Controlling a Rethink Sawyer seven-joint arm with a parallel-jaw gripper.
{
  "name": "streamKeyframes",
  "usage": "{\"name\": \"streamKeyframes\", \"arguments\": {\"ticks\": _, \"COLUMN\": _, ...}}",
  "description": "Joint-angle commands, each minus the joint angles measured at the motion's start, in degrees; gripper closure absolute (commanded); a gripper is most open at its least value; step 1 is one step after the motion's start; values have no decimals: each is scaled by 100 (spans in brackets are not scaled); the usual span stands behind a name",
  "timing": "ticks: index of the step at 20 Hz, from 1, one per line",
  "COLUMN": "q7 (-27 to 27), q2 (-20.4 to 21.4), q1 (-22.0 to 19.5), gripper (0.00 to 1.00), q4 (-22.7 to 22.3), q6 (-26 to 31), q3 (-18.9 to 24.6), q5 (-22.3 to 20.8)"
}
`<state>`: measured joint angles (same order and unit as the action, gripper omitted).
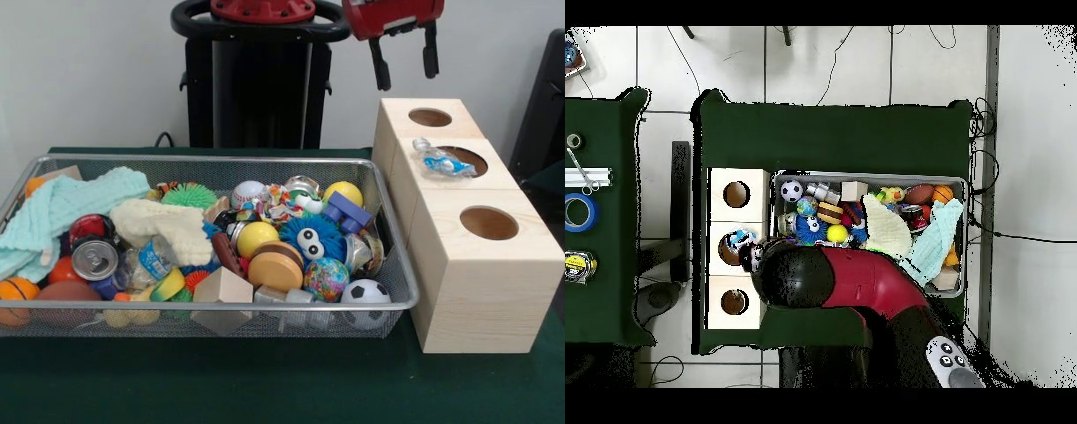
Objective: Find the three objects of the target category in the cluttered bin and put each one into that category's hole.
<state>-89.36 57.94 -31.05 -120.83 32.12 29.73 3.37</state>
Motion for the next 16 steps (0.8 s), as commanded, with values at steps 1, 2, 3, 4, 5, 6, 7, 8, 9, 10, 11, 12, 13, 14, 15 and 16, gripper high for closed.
{"name": "streamKeyframes", "arguments": {"ticks": 1, "q7": -357, "q2": -782, "q1": -74, "gripper": 0, "q4": 438, "q6": -802, "q3": -407, "q5": -702}}
{"name": "streamKeyframes", "arguments": {"ticks": 2, "q7": -382, "q2": -866, "q1": -45, "gripper": 0, "q4": 468, "q6": -917, "q3": -485, "q5": -809}}
{"name": "streamKeyframes", "arguments": {"ticks": 3, "q7": -384, "q2": -881, "q1": -44, "gripper": 0, "q4": 478, "q6": -941, "q3": -497, "q5": -843}}
{"name": "streamKeyframes", "arguments": {"ticks": 4, "q7": -387, "q2": -896, "q1": -44, "gripper": 0, "q4": 489, "q6": -966, "q3": -509, "q5": -876}}
{"name": "streamKeyframes", "arguments": {"ticks": 5, "q7": -383, "q2": -928, "q1": -37, "gripper": 0, "q4": 537, "q6": -958, "q3": -571, "q5": -936}}
{"name": "streamKeyframes", "arguments": {"ticks": 6, "q7": -356, "q2": -934, "q1": -43, "gripper": 0, "q4": 586, "q6": -928, "q3": -589, "q5": -980}}
{"name": "streamKeyframes", "arguments": {"ticks": 7, "q7": -295, "q2": -927, "q1": -52, "gripper": 0, "q4": 674, "q6": -862, "q3": -612, "q5": -1050}}
{"name": "streamKeyframes", "arguments": {"ticks": 8, "q7": -289, "q2": -930, "q1": -59, "gripper": 0, "q4": 708, "q6": -822, "q3": -616, "q5": -1065}}
{"name": "streamKeyframes", "arguments": {"ticks": 9, "q7": -289, "q2": -938, "q1": -70, "gripper": 0, "q4": 723, "q6": -841, "q3": -621, "q5": -1089}}
{"name": "streamKeyframes", "arguments": {"ticks": 10, "q7": -320, "q2": -951, "q1": -67, "gripper": 0, "q4": 714, "q6": -872, "q3": -626, "q5": -1093}}
{"name": "streamKeyframes", "arguments": {"ticks": 11, "q7": -352, "q2": -998, "q1": -71, "gripper": 0, "q4": 691, "q6": -953, "q3": -630, "q5": -1115}}
{"name": "streamKeyframes", "arguments": {"ticks": 12, "q7": -384, "q2": -1045, "q1": -75, "gripper": 0, "q4": 669, "q6": -1034, "q3": -634, "q5": -1136}}
{"name": "streamKeyframes", "arguments": {"ticks": 13, "q7": -414, "q2": -1097, "q1": -60, "gripper": 0, "q4": 660, "q6": -1105, "q3": -649, "q5": -1164}}
{"name": "streamKeyframes", "arguments": {"ticks": 14, "q7": -444, "q2": -1149, "q1": -44, "gripper": 0, "q4": 651, "q6": -1176, "q3": -665, "q5": -1192}}
{"name": "streamKeyframes", "arguments": {"ticks": 15, "q7": -505, "q2": -1208, "q1": -2, "gripper": 0, "q4": 637, "q6": -1273, "q3": -700, "q5": -1217}}
{"name": "streamKeyframes", "arguments": {"ticks": 16, "q7": -566, "q2": -1244, "q1": 36, "gripper": 0, "q4": 597, "q6": -1351, "q3": -726, "q5": -1225}}
